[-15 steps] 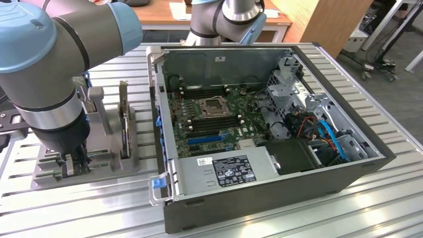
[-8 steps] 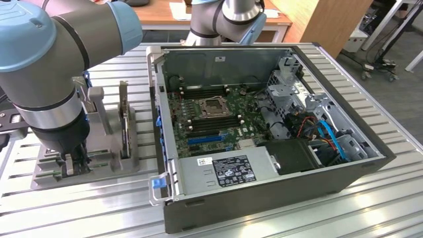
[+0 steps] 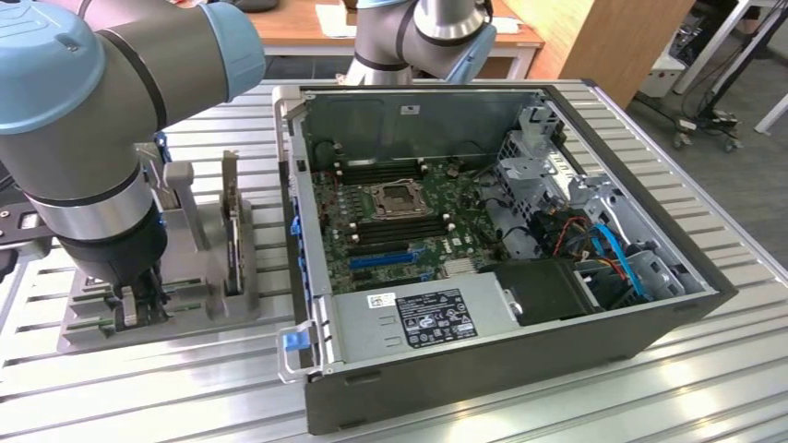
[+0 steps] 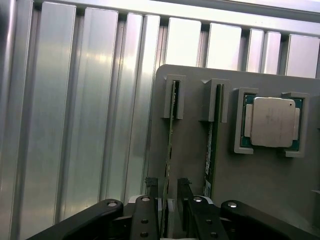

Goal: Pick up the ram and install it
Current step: 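Pick up the ram and move it above insertion slot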

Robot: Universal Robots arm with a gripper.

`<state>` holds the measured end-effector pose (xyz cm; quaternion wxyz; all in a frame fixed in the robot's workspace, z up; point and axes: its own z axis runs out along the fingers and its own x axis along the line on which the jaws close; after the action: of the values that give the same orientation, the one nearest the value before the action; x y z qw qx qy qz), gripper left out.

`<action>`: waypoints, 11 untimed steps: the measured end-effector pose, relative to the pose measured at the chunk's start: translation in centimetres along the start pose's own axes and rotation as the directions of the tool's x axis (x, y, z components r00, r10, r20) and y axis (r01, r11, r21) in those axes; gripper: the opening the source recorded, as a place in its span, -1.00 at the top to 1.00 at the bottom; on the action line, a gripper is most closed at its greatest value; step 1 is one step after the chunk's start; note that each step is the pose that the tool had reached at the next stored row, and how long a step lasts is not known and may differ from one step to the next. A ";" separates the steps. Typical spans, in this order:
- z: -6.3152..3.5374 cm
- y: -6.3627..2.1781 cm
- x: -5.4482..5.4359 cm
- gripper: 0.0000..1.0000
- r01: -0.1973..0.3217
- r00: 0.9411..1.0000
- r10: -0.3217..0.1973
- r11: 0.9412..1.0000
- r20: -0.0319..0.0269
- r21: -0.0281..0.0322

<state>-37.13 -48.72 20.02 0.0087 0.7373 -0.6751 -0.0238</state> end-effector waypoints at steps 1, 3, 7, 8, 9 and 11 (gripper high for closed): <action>0.00 0.00 0.0 0.41 0.000 1.000 0.000 1.000 0.000 0.000; 0.00 0.00 0.0 0.43 0.000 1.000 0.000 1.000 0.000 0.000; 0.00 0.00 0.0 0.57 0.000 1.000 0.000 1.000 0.000 0.000; 0.00 0.00 0.0 0.57 0.000 1.000 0.000 1.000 0.000 0.000; 0.00 0.00 0.0 0.57 0.000 1.000 0.000 1.000 0.000 0.000; 0.00 0.00 0.0 0.57 0.000 1.000 0.000 1.000 0.000 0.000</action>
<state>-37.13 -48.72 20.02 0.0087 0.7373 -0.6751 -0.0238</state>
